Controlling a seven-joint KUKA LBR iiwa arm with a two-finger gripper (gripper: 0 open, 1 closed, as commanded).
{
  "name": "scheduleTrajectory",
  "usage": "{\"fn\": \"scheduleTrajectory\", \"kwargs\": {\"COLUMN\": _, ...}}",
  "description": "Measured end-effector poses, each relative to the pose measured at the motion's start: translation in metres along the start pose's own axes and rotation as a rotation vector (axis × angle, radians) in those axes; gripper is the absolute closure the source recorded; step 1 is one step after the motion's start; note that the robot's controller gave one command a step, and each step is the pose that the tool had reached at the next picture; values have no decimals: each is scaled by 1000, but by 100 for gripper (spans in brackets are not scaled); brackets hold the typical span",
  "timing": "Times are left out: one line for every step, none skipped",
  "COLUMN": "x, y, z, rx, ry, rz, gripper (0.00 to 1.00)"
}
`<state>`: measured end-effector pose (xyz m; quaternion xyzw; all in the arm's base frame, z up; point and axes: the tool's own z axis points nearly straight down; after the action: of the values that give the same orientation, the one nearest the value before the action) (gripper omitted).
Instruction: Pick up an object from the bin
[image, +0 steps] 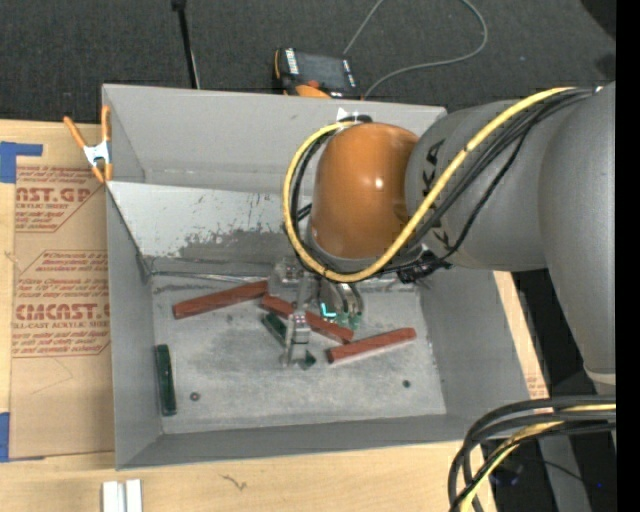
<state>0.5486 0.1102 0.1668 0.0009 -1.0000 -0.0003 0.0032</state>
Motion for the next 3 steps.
{"fn": "scheduleTrajectory", "kwargs": {"x": -32, "y": -38, "z": 100, "rx": 1, "ry": -3, "rz": 221, "gripper": 0}}
{"fn": "scheduleTrajectory", "kwargs": {"x": -33, "y": -37, "z": 97, "rx": -2, "ry": -7, "rz": 220, "gripper": 100}}
{"fn": "scheduleTrajectory", "kwargs": {"x": -21, "y": -25, "z": -21, "rx": -4, "ry": -15, "rz": 253, "gripper": 100}}
